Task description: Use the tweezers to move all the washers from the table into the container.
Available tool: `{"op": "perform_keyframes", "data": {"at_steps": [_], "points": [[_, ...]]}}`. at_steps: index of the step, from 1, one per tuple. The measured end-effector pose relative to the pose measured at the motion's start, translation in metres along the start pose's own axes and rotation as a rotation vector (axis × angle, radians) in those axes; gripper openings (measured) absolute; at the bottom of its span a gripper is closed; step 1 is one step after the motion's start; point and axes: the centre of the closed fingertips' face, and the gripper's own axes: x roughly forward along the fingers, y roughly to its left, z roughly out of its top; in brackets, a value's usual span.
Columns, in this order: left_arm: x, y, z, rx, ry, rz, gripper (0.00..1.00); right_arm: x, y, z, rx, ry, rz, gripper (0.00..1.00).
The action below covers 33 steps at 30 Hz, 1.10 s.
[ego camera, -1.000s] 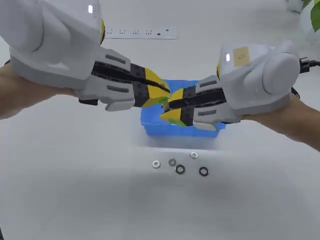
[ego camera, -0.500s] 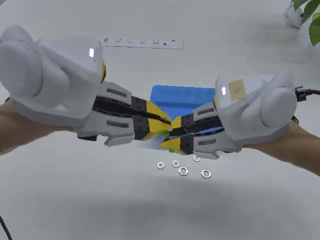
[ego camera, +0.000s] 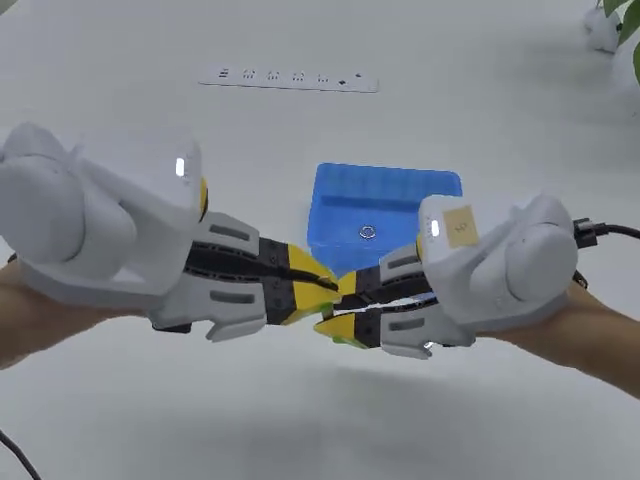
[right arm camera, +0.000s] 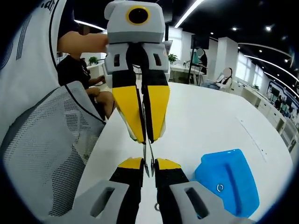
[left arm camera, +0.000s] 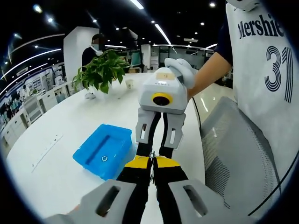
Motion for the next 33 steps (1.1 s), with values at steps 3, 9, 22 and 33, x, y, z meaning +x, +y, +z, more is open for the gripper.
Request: {"op": "perform_keyframes", "data": {"at_steps": [3,9,22,33], "points": [[0.002,-0.005,-0.006,-0.018,-0.003,0.007,0.06,0.003,0.006,-0.006,-0.001,0.012,0.008,0.11],[0.003,-0.005,-0.01,-0.027,0.005,0.014,0.06,0.005,0.007,-0.008,0.004,0.016,0.011,0.11],[0.012,0.015,-0.011,-0.009,0.005,0.031,0.06,0.004,-0.017,-0.016,0.017,0.031,-0.047,0.11],[0.014,0.02,-0.019,-0.015,0.022,0.03,0.06,0.009,-0.022,-0.025,0.024,0.038,-0.052,0.12]]}}
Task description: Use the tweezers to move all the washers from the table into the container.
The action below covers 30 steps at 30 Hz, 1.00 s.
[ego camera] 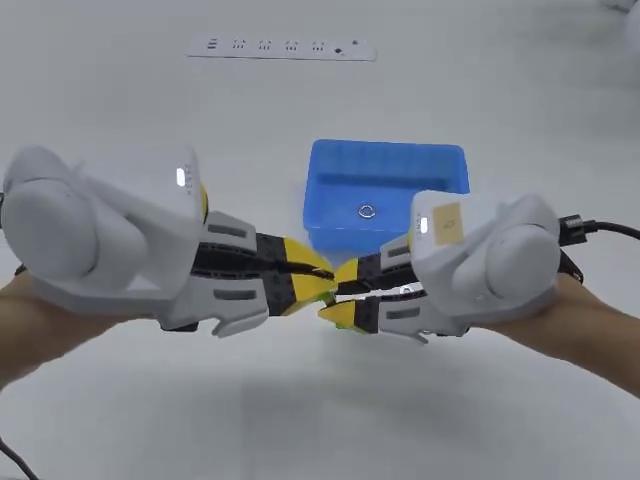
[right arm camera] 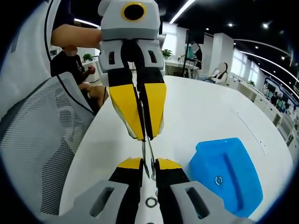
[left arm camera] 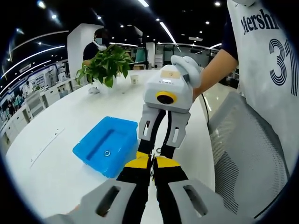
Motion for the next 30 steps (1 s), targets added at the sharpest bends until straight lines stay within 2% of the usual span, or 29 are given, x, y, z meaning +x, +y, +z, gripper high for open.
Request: {"op": "perform_keyframes", "data": {"at_steps": [15,30], "points": [[0.0066,0.0036,-0.0087,0.005,0.035,-0.009,0.06,0.0079,-0.0029,-0.0067,0.027,0.004,0.012,0.12],[0.0095,0.0068,-0.0068,-0.022,0.011,-0.014,0.06,0.0086,-0.0035,-0.0089,0.028,0.01,0.011,0.1]]}}
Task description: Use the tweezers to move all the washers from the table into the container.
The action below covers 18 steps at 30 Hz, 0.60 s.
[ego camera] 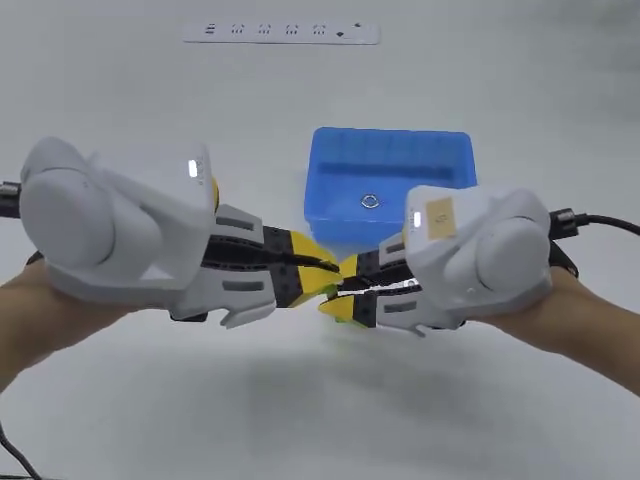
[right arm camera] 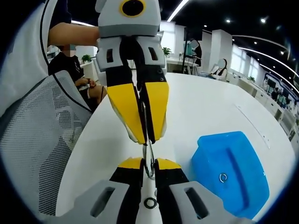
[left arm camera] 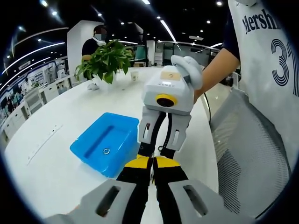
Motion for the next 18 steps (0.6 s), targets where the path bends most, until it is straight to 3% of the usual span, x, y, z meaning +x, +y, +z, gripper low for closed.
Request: {"op": "perform_keyframes", "data": {"at_steps": [4,6,7,12,18], "points": [[0.0,-0.001,0.0,-0.017,-0.004,-0.002,0.06,0.0,0.001,0.0,0.0,0.01,0.004,0.1],[-0.001,-0.003,0.0,-0.056,-0.004,-0.011,0.07,0.0,0.002,0.0,0.0,0.012,0.009,0.1],[-0.002,-0.003,0.0,-0.05,-0.004,-0.011,0.07,0.001,0.006,0.001,0.025,0.009,0.032,0.1],[-0.008,-0.005,0.004,-0.029,0.006,-0.012,0.06,-0.002,0.006,0.008,0.0,0.011,0.026,0.1],[-0.013,-0.005,0.018,0.002,-0.004,-0.007,0.06,-0.012,0.003,0.017,-0.03,0.027,0.013,0.1]]}}
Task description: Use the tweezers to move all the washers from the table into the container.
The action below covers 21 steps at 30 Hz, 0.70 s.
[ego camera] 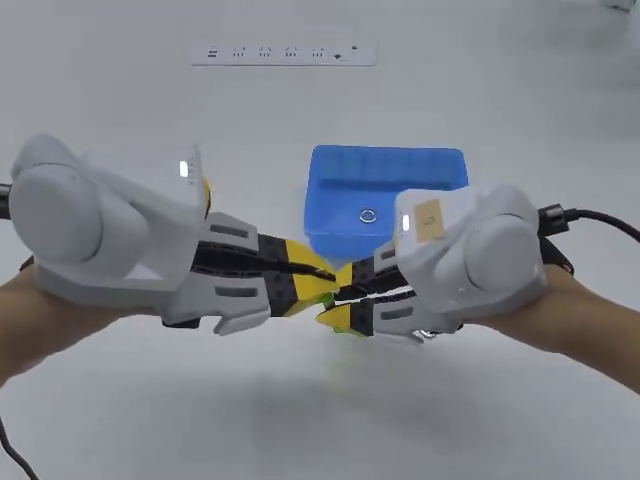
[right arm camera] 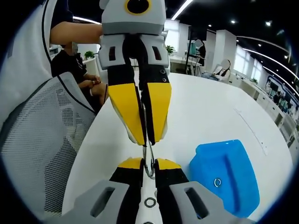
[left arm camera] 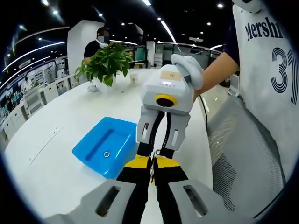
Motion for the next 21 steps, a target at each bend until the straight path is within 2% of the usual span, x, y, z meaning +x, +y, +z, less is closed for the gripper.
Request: {"op": "perform_keyframes", "data": {"at_steps": [6,8,14,21], "points": [[-0.003,0.002,0.014,0.025,-0.008,0.002,0.06,-0.011,-0.005,0.007,-0.009,-0.001,-0.026,0.1],[-0.004,0.003,0.021,0.03,-0.016,0.004,0.06,-0.017,-0.008,0.012,0.013,-0.018,-0.043,0.1],[-0.005,0.005,0.035,0.069,-0.013,-0.004,0.06,-0.029,-0.014,0.018,-0.003,-0.032,-0.076,0.1],[0.0,0.011,0.053,0.117,-0.03,-0.001,0.06,-0.047,-0.028,0.022,-0.021,-0.033,-0.127,0.1]]}}
